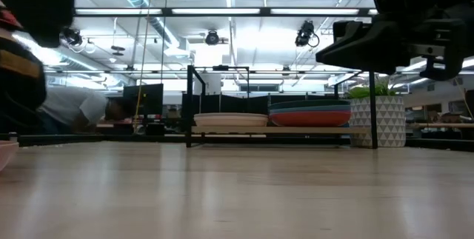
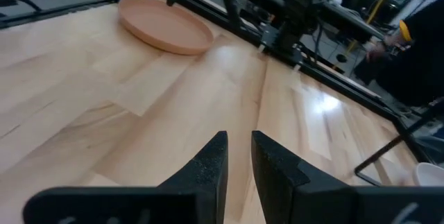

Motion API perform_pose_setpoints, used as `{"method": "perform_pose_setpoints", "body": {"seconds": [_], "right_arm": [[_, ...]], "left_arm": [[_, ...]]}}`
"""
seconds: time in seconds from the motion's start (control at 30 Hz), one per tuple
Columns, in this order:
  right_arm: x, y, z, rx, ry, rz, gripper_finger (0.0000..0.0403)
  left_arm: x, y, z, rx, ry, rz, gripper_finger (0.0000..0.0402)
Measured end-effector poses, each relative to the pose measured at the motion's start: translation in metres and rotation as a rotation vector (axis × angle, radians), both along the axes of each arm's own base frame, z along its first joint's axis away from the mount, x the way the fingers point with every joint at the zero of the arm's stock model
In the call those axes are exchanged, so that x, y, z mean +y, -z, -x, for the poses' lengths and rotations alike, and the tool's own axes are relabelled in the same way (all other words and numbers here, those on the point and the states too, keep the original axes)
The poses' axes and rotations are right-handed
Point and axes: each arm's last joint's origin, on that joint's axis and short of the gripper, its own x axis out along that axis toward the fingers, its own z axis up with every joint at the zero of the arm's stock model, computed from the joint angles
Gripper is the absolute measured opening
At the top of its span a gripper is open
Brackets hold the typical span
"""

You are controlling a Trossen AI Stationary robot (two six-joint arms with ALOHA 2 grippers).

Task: Place and stack plates onto a shelf
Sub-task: Stack the brown plate on the grey plate on the shelf

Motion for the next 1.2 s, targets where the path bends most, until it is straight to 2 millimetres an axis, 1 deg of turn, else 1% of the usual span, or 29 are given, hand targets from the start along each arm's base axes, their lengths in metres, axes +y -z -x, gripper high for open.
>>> {"method": "perform_pose_setpoints", "body": {"seconds": [0.23, 0.57, 0.73, 1.2], "right_arm": [[0.0000, 0.0014, 0.0004, 0.014, -0.010, 0.011, 0.0071], [-0.0055, 0.0012, -0.0013, 0.012, 0.009, 0.011, 0.0071], [-0.0057, 0.0012, -0.0015, 0.015, -0.030, -0.005, 0.0071], [-0.0056, 0.0011, -0.0015, 0.015, -0.033, -0.006, 0.0071]], "left_arm": [[-0.0075, 0.0010, 0.0063, 0.004, -0.043, 0.016, 0.0155], [-0.0069, 0.0014, 0.0065, 0.009, -0.042, 0.010, 0.0155], [-0.0068, 0.0014, 0.0064, 0.009, -0.042, 0.010, 0.0155], [-0.0069, 0.0016, 0.0063, 0.009, -0.049, 0.012, 0.0155]]}}
